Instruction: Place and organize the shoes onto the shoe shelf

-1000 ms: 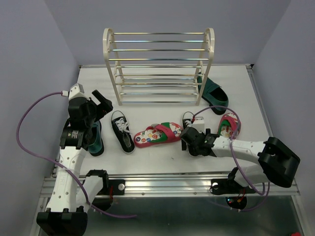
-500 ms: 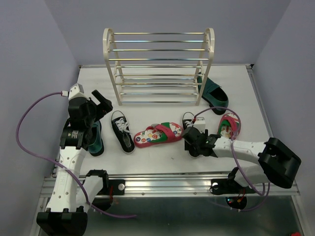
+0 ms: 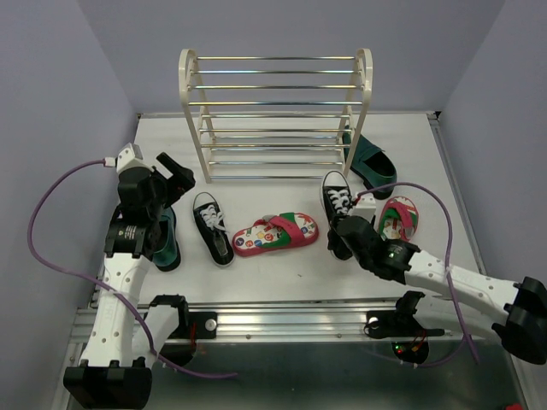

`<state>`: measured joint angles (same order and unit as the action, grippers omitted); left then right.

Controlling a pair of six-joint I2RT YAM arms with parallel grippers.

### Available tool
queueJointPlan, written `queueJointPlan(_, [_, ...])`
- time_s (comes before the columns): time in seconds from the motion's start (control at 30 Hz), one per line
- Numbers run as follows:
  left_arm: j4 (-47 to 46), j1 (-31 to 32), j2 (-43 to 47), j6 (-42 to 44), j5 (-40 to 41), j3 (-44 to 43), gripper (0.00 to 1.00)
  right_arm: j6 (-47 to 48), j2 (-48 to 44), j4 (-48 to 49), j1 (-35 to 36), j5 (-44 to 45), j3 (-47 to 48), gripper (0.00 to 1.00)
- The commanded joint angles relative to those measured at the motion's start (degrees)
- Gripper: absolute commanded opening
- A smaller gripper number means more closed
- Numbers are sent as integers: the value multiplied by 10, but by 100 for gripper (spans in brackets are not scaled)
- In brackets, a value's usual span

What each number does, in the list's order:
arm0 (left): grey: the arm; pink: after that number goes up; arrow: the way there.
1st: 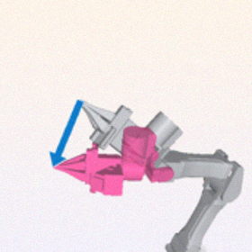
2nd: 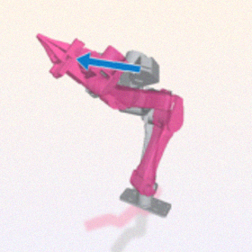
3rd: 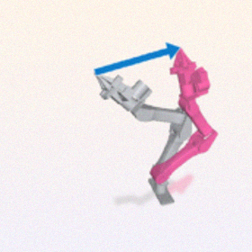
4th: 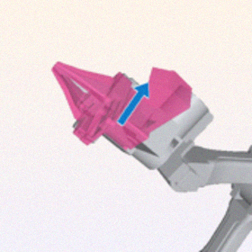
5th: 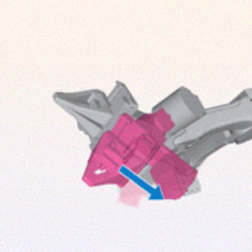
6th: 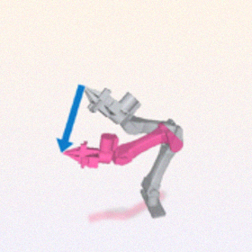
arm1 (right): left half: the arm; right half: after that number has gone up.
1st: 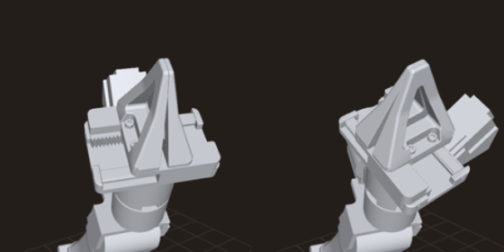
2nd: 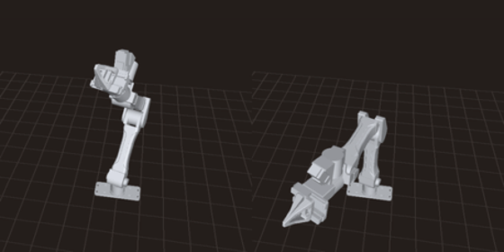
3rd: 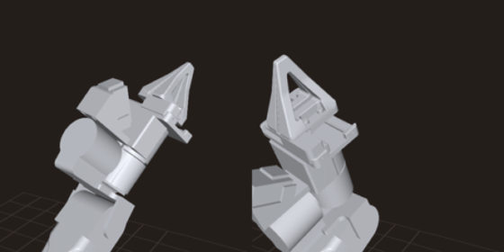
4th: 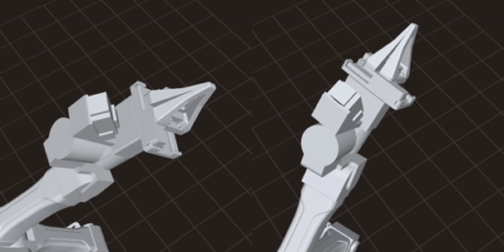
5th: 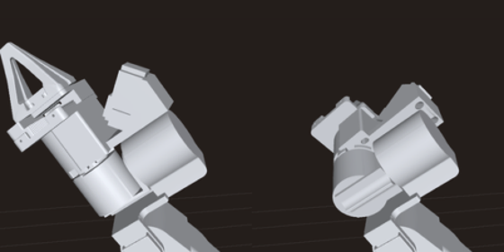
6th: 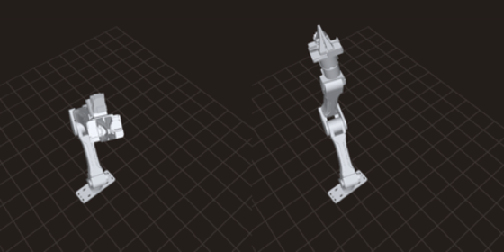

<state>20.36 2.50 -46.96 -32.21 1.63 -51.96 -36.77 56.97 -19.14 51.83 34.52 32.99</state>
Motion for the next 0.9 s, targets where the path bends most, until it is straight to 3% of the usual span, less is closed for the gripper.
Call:
queueJointPlan(0.0, [-56, -2, -5, -24, 9, 0, 99, 38, 3, 60, 0, 21, 22, 1])
queueJointPlan(0.13, [-86, -2, -30, -30, 8, -23, 99, 45, 71, 53, 0, 18, 81, 1])
queueJointPlan(0.33, [-195, -2, -65, 66, -52, -35, 99, 55, 164, 52, -45, -18, 159, 1])
queueJointPlan(0.57, [-336, -2, -132, 184, -103, -30, 99, 87, 213, 70, -98, -69, 206, 1])
queueJointPlan(0.7, [-419, -2, -183, 221, -78, -32, 99, 101, 248, 77, -121, -96, 228, 1])
queueJointPlan(0.87, [-454, -2, -240, 268, -104, -72, 99, 118, 259, 87, -143, -114, 237, 1])
